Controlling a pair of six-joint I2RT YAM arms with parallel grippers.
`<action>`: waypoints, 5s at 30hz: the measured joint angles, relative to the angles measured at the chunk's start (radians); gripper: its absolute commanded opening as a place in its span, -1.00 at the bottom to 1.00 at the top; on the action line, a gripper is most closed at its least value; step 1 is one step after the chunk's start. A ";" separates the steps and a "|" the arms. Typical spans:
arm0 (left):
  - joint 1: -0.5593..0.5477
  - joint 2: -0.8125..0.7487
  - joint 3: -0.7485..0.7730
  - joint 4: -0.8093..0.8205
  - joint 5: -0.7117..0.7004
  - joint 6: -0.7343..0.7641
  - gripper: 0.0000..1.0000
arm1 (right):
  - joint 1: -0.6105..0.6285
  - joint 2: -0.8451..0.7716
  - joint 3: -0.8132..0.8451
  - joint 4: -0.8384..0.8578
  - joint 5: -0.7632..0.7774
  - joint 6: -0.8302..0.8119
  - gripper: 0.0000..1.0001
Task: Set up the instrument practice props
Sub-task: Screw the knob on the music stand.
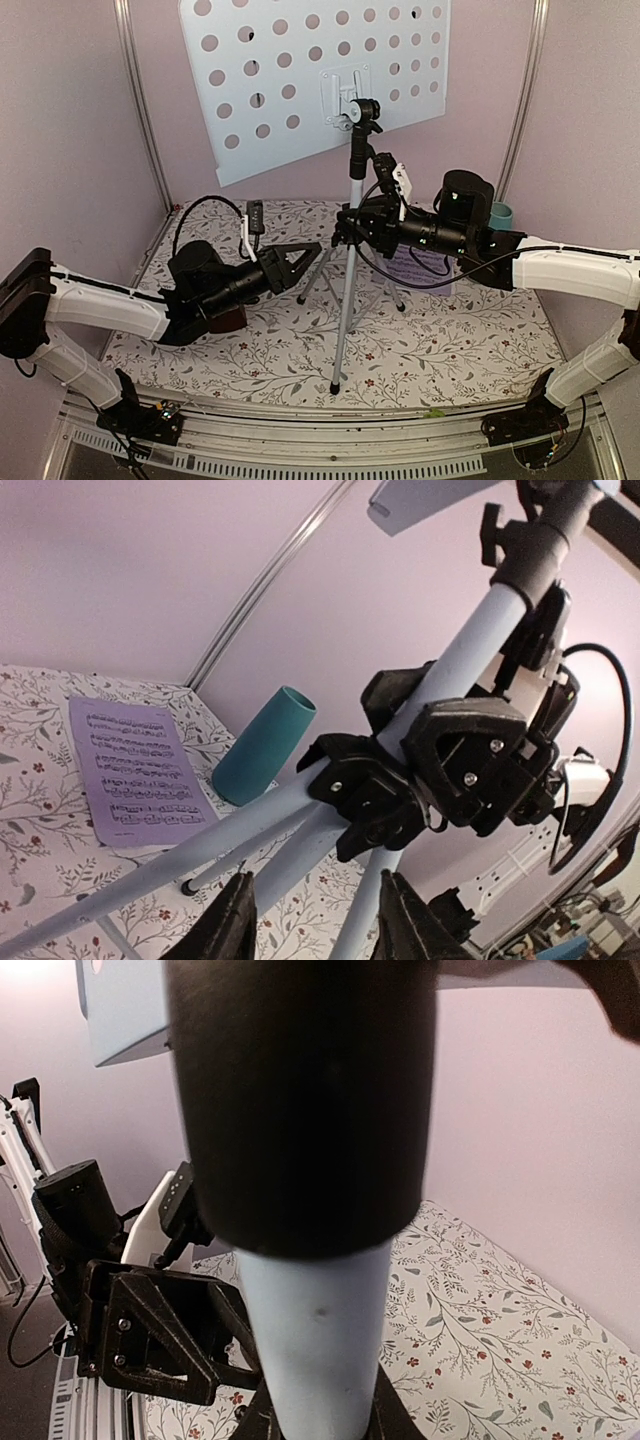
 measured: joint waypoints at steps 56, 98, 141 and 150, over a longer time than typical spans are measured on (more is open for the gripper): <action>-0.135 0.116 0.108 0.084 -0.235 -0.798 -0.17 | 0.001 0.006 -0.011 0.032 0.007 0.008 -1.00; -0.045 0.097 0.183 -0.093 -0.068 -0.447 -0.59 | 0.003 0.006 -0.011 0.031 0.012 0.007 -1.00; -0.030 0.075 0.201 -0.133 0.030 0.977 -0.96 | 0.002 0.037 0.048 -0.024 0.010 0.019 -1.00; -0.033 0.076 0.201 -0.138 0.021 1.273 -0.99 | 0.001 0.044 0.064 -0.040 0.010 0.013 -1.00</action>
